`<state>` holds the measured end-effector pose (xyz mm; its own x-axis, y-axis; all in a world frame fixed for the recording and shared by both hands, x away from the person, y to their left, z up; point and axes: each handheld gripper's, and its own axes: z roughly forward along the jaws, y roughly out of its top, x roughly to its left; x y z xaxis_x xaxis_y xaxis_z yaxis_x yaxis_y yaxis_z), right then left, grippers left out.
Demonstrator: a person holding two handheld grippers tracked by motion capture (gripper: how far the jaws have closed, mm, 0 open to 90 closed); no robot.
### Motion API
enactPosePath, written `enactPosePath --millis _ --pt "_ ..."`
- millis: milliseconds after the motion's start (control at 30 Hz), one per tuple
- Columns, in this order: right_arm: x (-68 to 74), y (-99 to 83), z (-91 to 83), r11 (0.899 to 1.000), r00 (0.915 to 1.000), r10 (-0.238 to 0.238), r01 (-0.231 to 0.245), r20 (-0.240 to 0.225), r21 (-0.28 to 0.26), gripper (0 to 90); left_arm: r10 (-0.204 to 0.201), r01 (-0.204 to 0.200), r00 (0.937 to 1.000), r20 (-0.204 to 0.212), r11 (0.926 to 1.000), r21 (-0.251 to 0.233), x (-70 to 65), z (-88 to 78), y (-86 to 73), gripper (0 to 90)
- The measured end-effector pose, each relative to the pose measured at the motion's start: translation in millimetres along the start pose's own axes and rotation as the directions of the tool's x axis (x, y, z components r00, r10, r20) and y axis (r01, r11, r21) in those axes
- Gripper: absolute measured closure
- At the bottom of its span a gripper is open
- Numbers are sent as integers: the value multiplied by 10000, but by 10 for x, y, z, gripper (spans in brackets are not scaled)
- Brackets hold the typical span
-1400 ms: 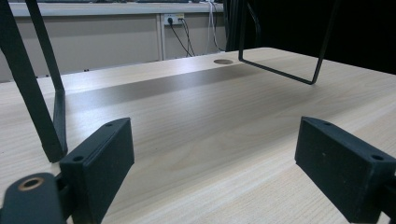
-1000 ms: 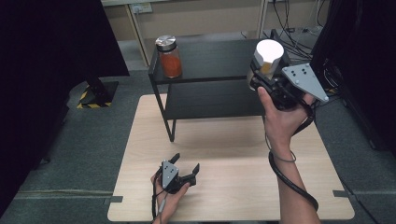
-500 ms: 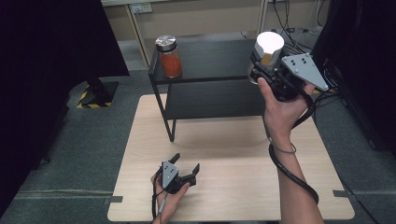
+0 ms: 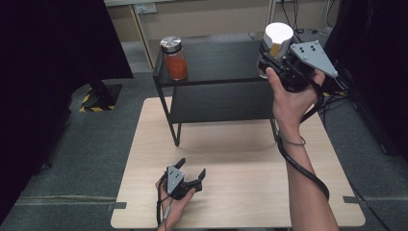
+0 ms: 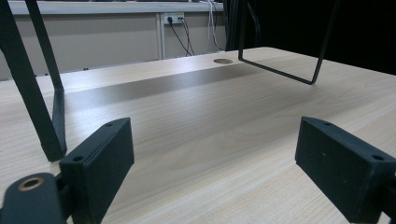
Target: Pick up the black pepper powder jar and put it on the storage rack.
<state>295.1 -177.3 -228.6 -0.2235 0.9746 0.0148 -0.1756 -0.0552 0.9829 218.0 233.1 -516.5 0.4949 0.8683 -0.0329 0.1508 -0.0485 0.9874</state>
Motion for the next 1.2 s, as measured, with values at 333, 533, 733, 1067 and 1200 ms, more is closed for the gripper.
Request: enactPosePath --millis 333,533,733,1067,1200 --pt "-20 91 184 9998 9999 -67 65 126 197 308 -5 5 10000 8 10000 -28 3 -2 -5 112" --pt "-36 101 328 9991 9996 -14 3 266 416 307 -6 6 10000 16 10000 -17 2 1 -3 112" --pt "-49 71 459 9976 9992 -73 46 389 694 307 2 -2 10000 30 10000 -42 0 -1 -7 112" --pt "-57 51 593 9967 9986 -85 43 514 809 307 21 -21 10000 65 10000 -20 2 2 -3 112" --pt "-66 68 628 9968 9984 -96 50 566 803 307 27 -27 10000 69 10000 -14 2 2 -2 112"
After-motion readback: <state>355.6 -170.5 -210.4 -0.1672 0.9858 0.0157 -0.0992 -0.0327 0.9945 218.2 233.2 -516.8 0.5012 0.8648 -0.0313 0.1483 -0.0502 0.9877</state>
